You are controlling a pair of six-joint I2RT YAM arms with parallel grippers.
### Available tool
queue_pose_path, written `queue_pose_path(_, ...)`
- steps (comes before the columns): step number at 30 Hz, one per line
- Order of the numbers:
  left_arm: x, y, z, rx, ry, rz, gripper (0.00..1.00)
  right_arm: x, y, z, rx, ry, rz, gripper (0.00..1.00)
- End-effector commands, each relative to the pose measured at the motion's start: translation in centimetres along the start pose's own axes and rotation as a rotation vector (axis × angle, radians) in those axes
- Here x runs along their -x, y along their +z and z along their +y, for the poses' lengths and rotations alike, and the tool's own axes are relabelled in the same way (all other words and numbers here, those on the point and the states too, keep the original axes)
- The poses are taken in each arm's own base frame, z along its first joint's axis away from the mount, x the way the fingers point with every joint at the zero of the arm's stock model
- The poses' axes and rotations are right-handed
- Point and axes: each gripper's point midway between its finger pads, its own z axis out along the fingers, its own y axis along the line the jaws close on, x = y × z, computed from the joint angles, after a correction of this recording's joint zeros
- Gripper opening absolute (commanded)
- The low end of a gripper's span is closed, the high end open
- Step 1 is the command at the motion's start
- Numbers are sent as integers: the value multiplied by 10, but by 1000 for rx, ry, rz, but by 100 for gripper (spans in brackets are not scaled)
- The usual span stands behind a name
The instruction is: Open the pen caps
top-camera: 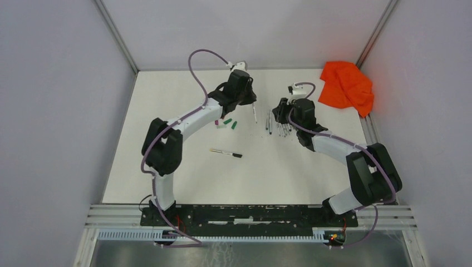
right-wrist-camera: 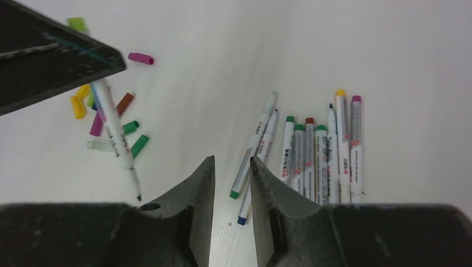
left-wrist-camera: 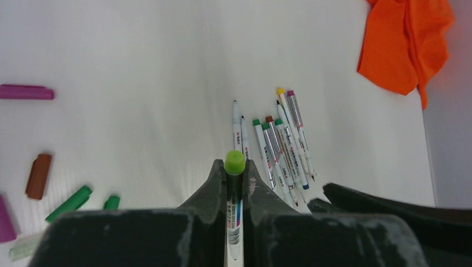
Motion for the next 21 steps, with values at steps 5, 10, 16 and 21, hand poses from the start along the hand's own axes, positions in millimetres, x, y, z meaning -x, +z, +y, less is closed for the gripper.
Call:
queue_pose_path(5, -46, 52, 0, 79, 163, 261, 2, 6, -42, -28, -141, -74, -25, 34)
queue_pose_path(10, -62, 75, 12, 143, 184, 319, 2, 6, -60, -34, -166, -92, -36, 36)
queue_pose_path(16, -82, 94, 20, 136, 173, 352, 2, 2, -69, -33, -155, -93, -41, 37)
queue_pose_path(21, -94, 102, 13, 55, 146, 373, 2, -1, -71, -34, -156, -100, -35, 37)
